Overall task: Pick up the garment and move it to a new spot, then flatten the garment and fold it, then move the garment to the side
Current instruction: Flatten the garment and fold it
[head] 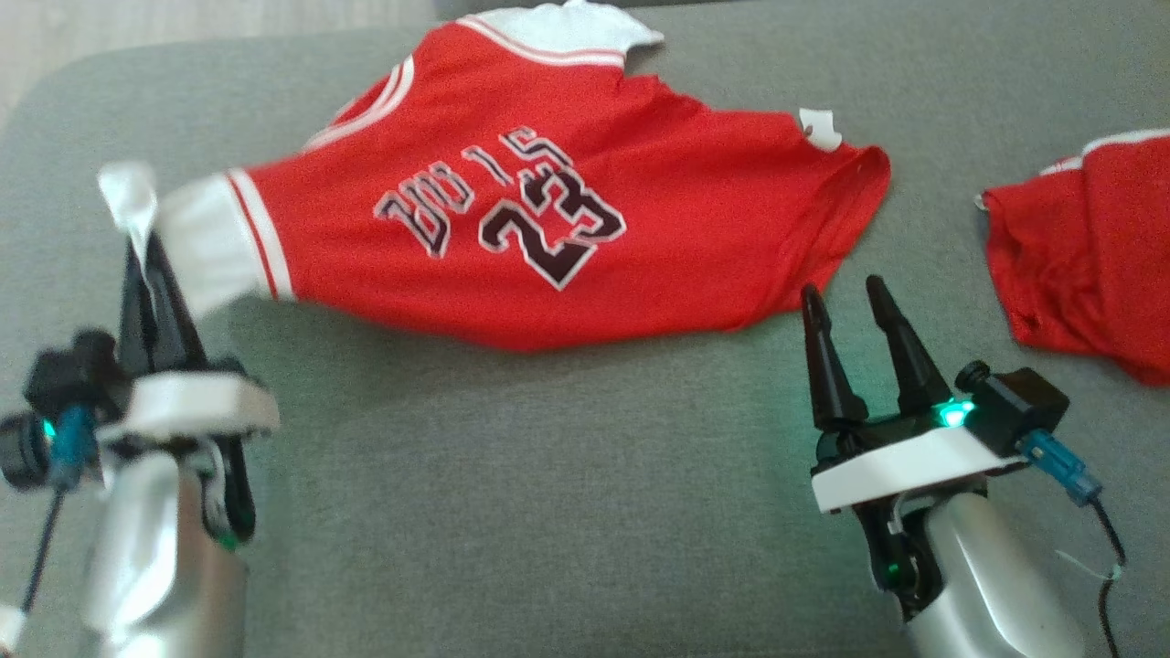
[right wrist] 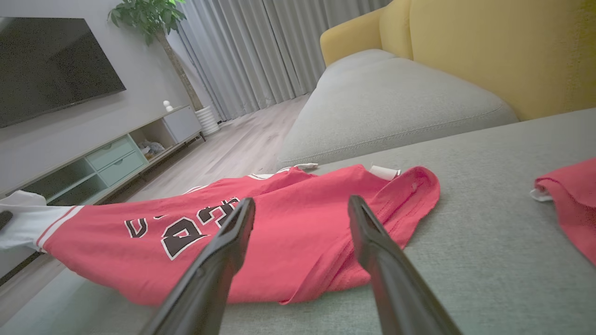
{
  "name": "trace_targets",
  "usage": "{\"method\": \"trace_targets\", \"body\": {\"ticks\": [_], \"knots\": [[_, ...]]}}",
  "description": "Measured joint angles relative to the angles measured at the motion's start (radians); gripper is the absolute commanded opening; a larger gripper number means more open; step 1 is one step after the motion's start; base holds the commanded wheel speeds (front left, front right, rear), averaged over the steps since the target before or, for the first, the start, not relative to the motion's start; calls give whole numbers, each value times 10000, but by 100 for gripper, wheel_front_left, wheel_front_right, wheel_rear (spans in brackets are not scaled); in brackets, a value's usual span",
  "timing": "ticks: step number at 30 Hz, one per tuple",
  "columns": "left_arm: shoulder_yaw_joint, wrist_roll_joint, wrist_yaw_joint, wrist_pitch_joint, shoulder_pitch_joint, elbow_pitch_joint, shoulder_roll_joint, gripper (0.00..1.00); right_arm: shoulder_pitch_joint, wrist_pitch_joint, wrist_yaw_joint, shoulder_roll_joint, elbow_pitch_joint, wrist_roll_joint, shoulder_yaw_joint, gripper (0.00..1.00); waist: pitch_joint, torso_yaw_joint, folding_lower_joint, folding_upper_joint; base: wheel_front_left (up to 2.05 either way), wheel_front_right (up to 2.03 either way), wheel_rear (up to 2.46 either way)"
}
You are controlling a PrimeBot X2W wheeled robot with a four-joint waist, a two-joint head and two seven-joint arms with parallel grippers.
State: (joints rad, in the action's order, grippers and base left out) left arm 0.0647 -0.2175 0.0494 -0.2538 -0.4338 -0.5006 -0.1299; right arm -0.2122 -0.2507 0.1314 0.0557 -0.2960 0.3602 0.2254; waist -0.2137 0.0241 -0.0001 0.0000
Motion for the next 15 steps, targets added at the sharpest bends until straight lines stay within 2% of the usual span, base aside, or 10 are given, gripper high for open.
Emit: {"method": "trace_targets", "body": {"ticks": [2, 3, 7, 10, 15], "knots": [[8, 125, -65, 0, 479, 42, 21, 0, 40, 0, 0, 0, -88, 2, 63, 100, 145, -145, 0, 0, 0, 0, 0], [10, 198, -52, 2, 733, 75, 61, 99, 40, 0, 0, 0, -94, 2, 81, 100, 214, -207, 0, 0, 0, 0, 0], [-2, 324, -84, 2, 1512, 393, 222, 100, 43, 0, 0, 0, -150, 6, 121, 100, 462, -407, -1, 0, 0, 0, 0], [-84, 435, -303, 0, 1705, 1097, 360, 100, 179, 0, 0, -2, -198, 8, 73, 100, 666, -575, 0, 0, 0, 0, 0], [-654, 593, -378, -2, 2307, 1942, 738, 100, 417, 0, 0, -2, -470, 21, -6, 100, 907, -767, -1, 0, 0, 0, 0]]}}
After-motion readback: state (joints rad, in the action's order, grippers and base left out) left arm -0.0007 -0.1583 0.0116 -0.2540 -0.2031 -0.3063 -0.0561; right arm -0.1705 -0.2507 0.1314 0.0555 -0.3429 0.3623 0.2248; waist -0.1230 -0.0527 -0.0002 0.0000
